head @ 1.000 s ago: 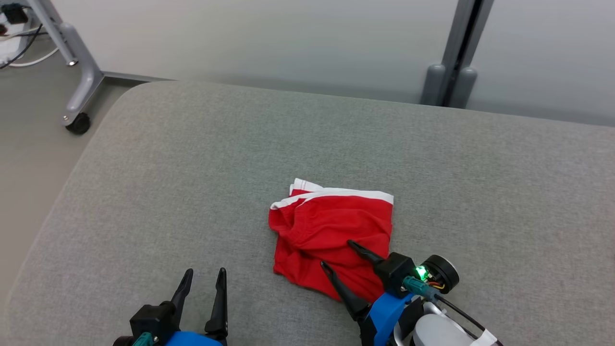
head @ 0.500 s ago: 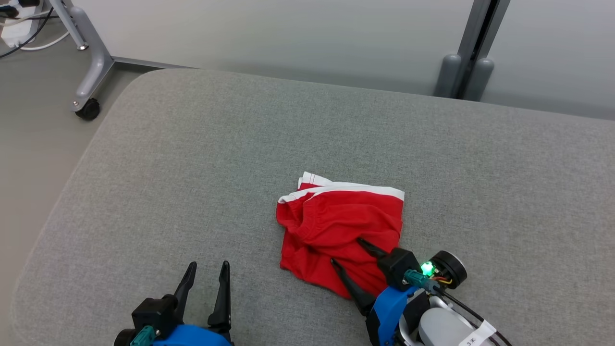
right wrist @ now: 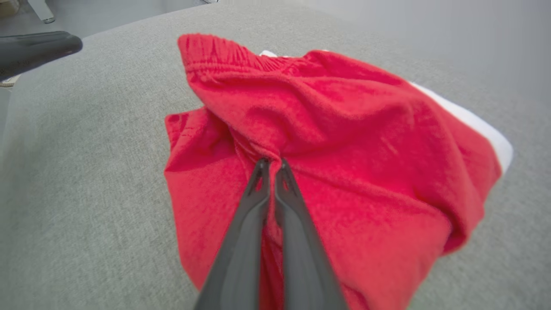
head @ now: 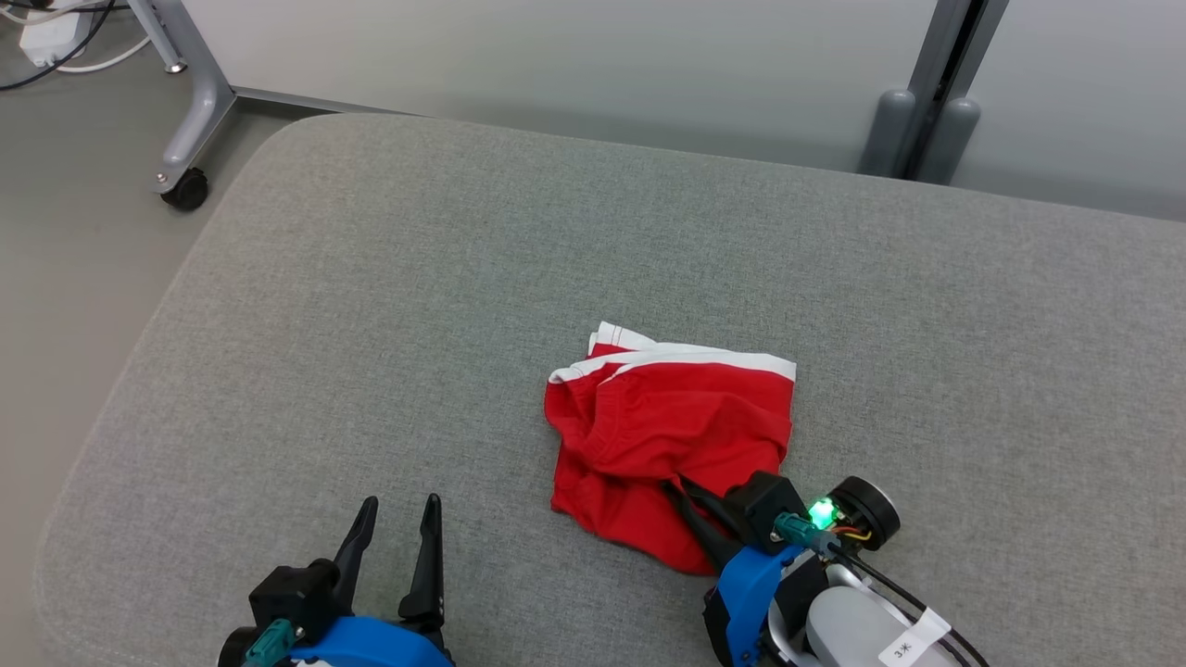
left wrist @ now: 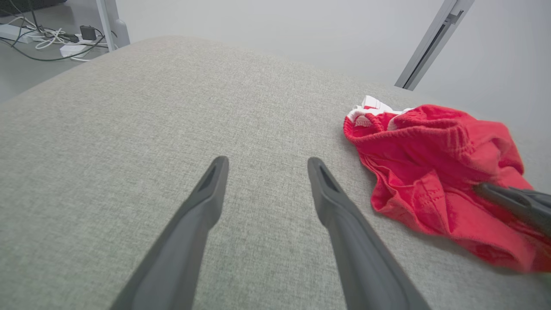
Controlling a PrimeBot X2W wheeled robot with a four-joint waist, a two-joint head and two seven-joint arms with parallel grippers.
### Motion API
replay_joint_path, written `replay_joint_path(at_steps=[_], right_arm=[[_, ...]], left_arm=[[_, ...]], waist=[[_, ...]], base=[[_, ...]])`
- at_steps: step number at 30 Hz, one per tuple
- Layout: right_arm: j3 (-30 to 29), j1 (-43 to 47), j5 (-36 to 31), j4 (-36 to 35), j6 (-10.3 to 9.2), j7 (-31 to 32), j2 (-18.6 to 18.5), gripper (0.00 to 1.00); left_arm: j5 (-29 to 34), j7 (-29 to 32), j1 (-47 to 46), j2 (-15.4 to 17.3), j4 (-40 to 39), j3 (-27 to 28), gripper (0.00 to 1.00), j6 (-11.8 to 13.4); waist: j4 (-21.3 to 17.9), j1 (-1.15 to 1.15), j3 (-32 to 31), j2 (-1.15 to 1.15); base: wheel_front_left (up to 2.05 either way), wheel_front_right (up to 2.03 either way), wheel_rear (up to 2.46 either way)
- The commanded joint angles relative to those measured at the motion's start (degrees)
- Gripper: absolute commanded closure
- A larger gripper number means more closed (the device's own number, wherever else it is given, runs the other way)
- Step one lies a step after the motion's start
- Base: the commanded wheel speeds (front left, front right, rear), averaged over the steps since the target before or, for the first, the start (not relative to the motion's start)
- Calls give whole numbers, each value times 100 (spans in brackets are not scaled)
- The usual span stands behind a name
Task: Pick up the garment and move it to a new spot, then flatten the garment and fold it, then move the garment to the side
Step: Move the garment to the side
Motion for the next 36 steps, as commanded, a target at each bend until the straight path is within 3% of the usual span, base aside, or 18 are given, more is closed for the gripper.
replay_joint_path(at_steps=[1,10,23,25,32,36], right_arm=[[22,17,54,-39,0,-66,-15,100],[611,167,489,-415,0,-321,-15,100],[1062,339,1040,110,0,4,-18,100],[1009,333,1143,70,0,-114,-18,0],[612,427,1135,-411,0,-431,-17,0],[-3,710,949,-1207,0,-438,-21,0]], left_arm=[[-8,-13,-41,27,17,-12,0,-7],[-54,-13,-34,23,-29,0,0,-7],[-84,-13,13,37,15,38,0,-7],[-59,-13,32,46,-13,92,0,-8],[57,-13,97,30,-119,278,0,-7],[160,-13,113,23,-208,435,0,-7]], waist=[[0,0,-6,0],[-35,0,-76,0],[-90,0,-88,0],[-130,0,-127,0],[-360,0,-298,0],[-547,0,-377,0]], base=[[0,0,0],[0,0,0],[0,0,0],[0,0,0],[0,0,0],[0,0,0]])
